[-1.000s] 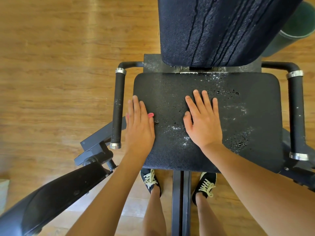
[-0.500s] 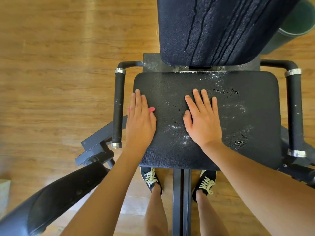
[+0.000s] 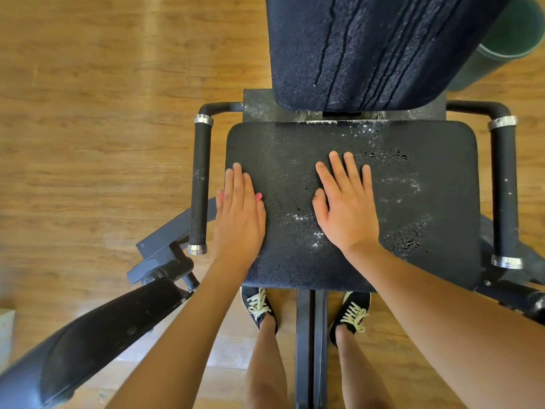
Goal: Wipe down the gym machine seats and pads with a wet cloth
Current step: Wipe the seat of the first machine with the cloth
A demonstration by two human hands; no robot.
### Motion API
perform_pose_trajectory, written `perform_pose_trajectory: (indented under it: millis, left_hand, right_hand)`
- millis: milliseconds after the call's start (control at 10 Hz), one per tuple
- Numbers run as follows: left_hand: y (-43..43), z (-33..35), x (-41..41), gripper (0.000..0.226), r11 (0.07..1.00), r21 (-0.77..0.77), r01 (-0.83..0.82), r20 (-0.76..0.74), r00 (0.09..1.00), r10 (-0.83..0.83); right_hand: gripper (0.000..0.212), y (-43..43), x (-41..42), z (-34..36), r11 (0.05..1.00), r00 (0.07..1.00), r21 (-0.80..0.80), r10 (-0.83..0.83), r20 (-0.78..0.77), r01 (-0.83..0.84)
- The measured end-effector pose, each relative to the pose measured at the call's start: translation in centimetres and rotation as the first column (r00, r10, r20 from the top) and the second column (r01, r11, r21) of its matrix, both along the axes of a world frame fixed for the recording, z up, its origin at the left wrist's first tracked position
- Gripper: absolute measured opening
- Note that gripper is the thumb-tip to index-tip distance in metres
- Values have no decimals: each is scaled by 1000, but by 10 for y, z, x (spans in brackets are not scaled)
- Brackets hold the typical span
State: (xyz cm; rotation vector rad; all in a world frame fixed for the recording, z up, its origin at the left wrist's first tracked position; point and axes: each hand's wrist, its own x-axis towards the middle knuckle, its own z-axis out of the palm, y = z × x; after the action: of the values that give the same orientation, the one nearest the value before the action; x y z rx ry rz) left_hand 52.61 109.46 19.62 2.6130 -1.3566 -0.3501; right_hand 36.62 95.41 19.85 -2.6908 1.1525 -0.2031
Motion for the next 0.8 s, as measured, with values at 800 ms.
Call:
perform_pose_trajectory:
  millis: [800]
  left_hand:
    - [40,6,-30,55,993,71,92,127,987,-101]
  right_hand:
    - [49,1,-1,1,1000,1000,12,-3,3,3]
